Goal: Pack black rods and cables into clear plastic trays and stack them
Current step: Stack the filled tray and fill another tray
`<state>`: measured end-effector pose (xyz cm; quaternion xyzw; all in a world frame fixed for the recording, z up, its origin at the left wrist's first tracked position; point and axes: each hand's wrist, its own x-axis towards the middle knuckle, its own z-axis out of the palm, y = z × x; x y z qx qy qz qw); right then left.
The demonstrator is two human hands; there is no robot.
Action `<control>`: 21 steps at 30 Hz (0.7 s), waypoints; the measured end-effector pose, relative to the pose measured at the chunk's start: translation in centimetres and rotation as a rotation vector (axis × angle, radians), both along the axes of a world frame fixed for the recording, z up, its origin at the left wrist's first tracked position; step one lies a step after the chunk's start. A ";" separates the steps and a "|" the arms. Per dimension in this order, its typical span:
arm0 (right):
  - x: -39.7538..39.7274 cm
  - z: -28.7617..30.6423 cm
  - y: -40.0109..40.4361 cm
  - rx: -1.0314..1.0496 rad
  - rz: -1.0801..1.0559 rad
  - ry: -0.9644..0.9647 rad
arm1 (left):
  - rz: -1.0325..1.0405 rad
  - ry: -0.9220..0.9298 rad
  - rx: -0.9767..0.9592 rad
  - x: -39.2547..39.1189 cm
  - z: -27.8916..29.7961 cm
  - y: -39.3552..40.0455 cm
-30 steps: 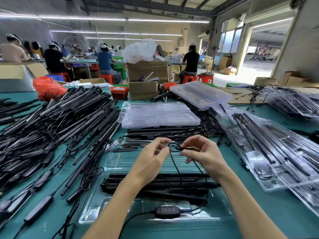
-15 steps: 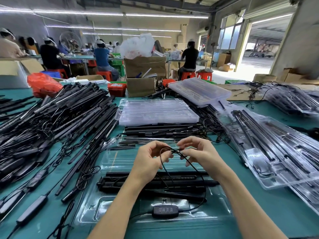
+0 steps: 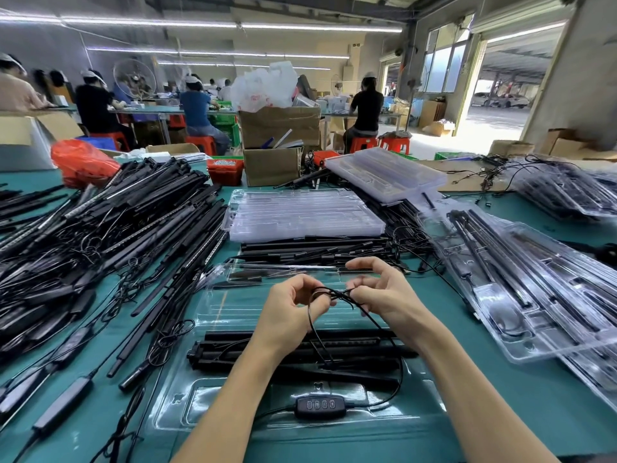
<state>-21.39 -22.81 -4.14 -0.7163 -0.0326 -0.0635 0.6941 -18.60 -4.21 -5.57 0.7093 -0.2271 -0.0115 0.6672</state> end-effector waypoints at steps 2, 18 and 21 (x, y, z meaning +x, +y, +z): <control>0.0 0.0 0.1 -0.014 0.028 0.020 | 0.023 -0.103 0.068 -0.1 -0.1 0.0; -1.0 1.5 1.4 -0.143 0.008 0.010 | 0.106 -0.328 0.003 0.0 -0.3 0.4; -1.0 1.6 1.4 -0.157 -0.001 0.003 | 0.084 -0.249 -0.018 -0.1 -0.3 0.1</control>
